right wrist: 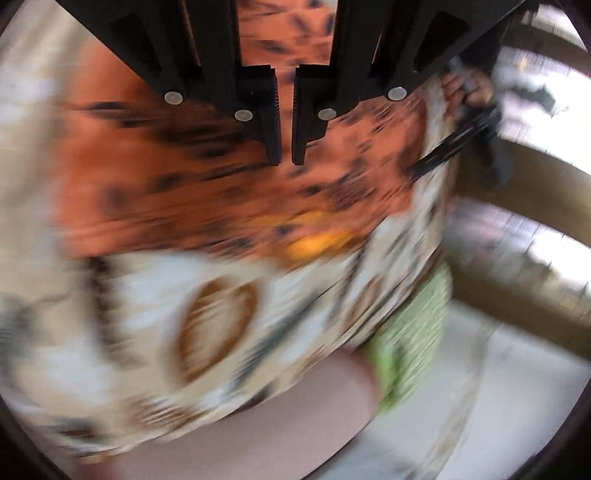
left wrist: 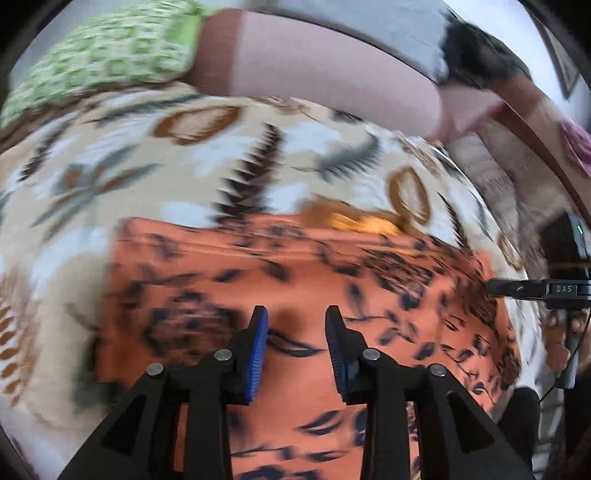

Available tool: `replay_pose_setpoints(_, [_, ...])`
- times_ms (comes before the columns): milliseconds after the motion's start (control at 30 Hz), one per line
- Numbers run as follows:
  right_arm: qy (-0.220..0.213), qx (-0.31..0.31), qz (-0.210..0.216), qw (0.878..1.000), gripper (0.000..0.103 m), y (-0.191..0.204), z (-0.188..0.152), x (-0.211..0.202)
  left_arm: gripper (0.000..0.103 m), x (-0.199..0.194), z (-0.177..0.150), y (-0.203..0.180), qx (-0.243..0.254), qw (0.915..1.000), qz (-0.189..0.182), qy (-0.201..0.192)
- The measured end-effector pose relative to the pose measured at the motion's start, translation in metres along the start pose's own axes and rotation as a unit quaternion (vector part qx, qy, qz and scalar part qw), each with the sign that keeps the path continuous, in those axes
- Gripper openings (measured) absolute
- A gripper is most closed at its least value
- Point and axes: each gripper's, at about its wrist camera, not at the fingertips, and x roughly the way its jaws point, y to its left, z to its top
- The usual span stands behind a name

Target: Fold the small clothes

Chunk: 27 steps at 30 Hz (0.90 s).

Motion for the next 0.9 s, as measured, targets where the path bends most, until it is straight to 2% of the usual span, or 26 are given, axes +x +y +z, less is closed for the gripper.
replay_pose_setpoints(33, [0.021,-0.013,0.0,1.0,0.008,0.005,0.003,0.019,0.033,0.011,0.003,-0.005,0.001,0.9999,-0.003,0.011])
replay_pose_setpoints(100, [0.029,0.003,-0.065,0.997,0.007,-0.01,0.015,0.046,0.033,0.041,0.01,-0.012,-0.011,0.9988,0.006,0.048])
replay_pose_setpoints(133, [0.011,0.057,-0.076,0.995,0.005,-0.031,0.023,0.05,0.032,0.052,0.015,-0.011,-0.016,0.9977,0.024,0.062])
replay_pose_setpoints(167, [-0.021,0.11,-0.054,0.992,0.005,-0.045,0.025,0.044,0.03,0.054,0.019,-0.012,-0.025,0.9972,0.043,0.055])
replay_pose_setpoints(200, [-0.056,0.134,-0.033,0.989,0.006,-0.046,0.024,0.035,0.03,0.05,0.024,-0.012,-0.035,0.9973,0.05,0.041])
replay_pose_setpoints(233, [-0.065,0.107,-0.023,0.992,0.008,-0.035,0.023,0.033,0.033,0.043,0.027,-0.013,-0.042,0.9974,0.053,0.024])
replay_pose_setpoints(267, [-0.052,0.075,-0.015,0.996,0.008,-0.025,0.023,0.038,0.036,0.04,0.03,-0.016,-0.038,0.998,0.05,0.007])
replay_pose_setpoints(300, [-0.035,0.056,-0.025,0.998,0.009,-0.021,0.023,0.046,0.042,0.043,0.032,-0.019,-0.027,0.9984,0.05,0.007])
replay_pose_setpoints(333, [-0.02,0.062,-0.072,0.995,0.005,-0.028,0.026,0.057,0.042,0.056,0.035,-0.023,-0.012,0.997,0.073,0.025])
replay_pose_setpoints(400, [-0.051,0.131,-0.043,0.989,0.005,-0.045,0.027,0.052,0.042,0.071,0.034,-0.021,-0.012,0.9939,0.097,0.051])
replay_pose_setpoints(433, [-0.07,0.125,-0.042,0.989,0.008,-0.036,0.027,0.046,0.042,0.066,0.035,-0.023,-0.018,0.9944,0.097,0.038])
replay_pose_setpoints(467, [-0.074,0.092,-0.038,0.992,0.009,-0.023,0.028,0.044,0.042,0.062,0.035,-0.025,-0.023,0.9952,0.091,0.028])
replay_pose_setpoints(500, [-0.069,0.07,-0.04,0.994,0.009,-0.015,0.029,0.047,0.042,0.06,0.036,-0.027,-0.023,0.9967,0.076,0.016])
replay_pose_setpoints(533, [-0.043,0.066,-0.062,0.995,0.009,-0.015,0.033,0.06,0.043,0.063,0.037,-0.029,-0.016,0.9971,0.073,0.014])
replay_pose_setpoints(567, [-0.023,0.084,-0.084,0.993,0.006,-0.023,0.036,0.07,0.043,0.072,0.035,-0.03,-0.006,0.994,0.104,0.035])
replay_pose_setpoints(600, [-0.026,0.104,-0.085,0.991,0.006,-0.03,0.037,0.07,0.043,0.075,0.034,-0.029,-0.008,0.9921,0.118,0.041])
replay_pose_setpoints(667, [-0.069,0.115,-0.082,0.988,0.007,-0.024,0.033,0.052,0.043,0.06,0.03,-0.028,-0.019,0.9934,0.111,0.02])
replay_pose_setpoints(767, [-0.086,0.065,-0.097,0.989,0.008,-0.003,0.011,0.017,0.045,0.025,0.014,-0.024,-0.013,0.9945,0.104,-0.01])
replay_pose_setpoints(833, [-0.102,0.068,-0.082,0.989,0.008,-0.001,-0.021,-0.021,0.061,0.0,-0.006,-0.02,-0.016,0.9937,0.106,-0.03])
replay_pose_setpoints(867, [-0.109,0.075,-0.072,0.989,0.008,0.002,-0.036,-0.032,0.062,-0.014,-0.018,-0.015,-0.015,0.9936,0.106,-0.037])
replay_pose_setpoints(900, [-0.11,0.081,-0.069,0.988,0.013,0.001,-0.055,-0.044,0.062,-0.024,-0.029,-0.016,-0.015,0.9935,0.104,-0.044])
